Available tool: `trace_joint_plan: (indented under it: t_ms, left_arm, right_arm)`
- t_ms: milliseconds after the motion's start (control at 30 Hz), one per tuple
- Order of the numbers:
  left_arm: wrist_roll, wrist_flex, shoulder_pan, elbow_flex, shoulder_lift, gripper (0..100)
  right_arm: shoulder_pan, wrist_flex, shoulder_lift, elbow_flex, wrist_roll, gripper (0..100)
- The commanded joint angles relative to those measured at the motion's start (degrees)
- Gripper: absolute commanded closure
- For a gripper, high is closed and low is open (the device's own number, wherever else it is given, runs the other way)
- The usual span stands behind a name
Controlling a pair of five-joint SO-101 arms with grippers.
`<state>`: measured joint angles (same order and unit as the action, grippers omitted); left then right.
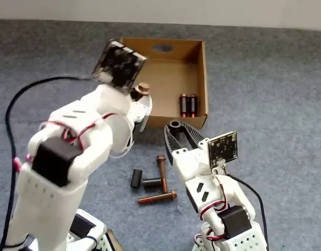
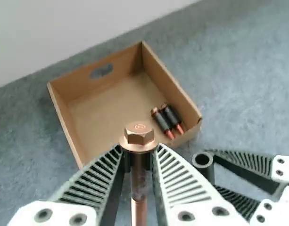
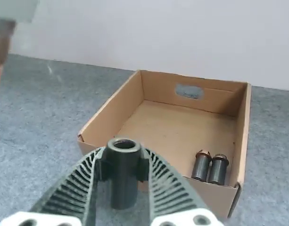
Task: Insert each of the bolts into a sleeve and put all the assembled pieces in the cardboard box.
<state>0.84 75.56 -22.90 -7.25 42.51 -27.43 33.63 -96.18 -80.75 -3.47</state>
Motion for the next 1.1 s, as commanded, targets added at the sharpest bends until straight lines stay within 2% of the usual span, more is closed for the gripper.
trace_joint_plan:
  t_ms: [0, 167, 367, 533, 1067]
  left_arm:
    - [-2.11, -7.82, -0.66, -6.02, 4.44, 99]
    - [-2.02, -19.69, -0.66, -16.31, 8.66, 99]
    - [-2.02, -28.04, -2.42, -22.81, 12.35, 99]
    - [-1.76, -29.80, -4.79, -26.07, 12.97, 99]
    - [-1.76, -28.92, -4.35, -26.24, 13.05, 99]
  right_arm:
    - [-0.40, -1.36, -0.57, 0.92, -0.53, 99.3]
    - [-0.40, -1.19, -0.66, 0.75, -0.53, 99.3]
    - [-0.40, -1.19, -0.66, 0.40, -0.53, 99.3]
    - [-0.40, -1.19, -0.66, 0.31, -0.53, 99.3]
    - [-0.40, -1.27, -0.66, -1.01, -0.53, 99.3]
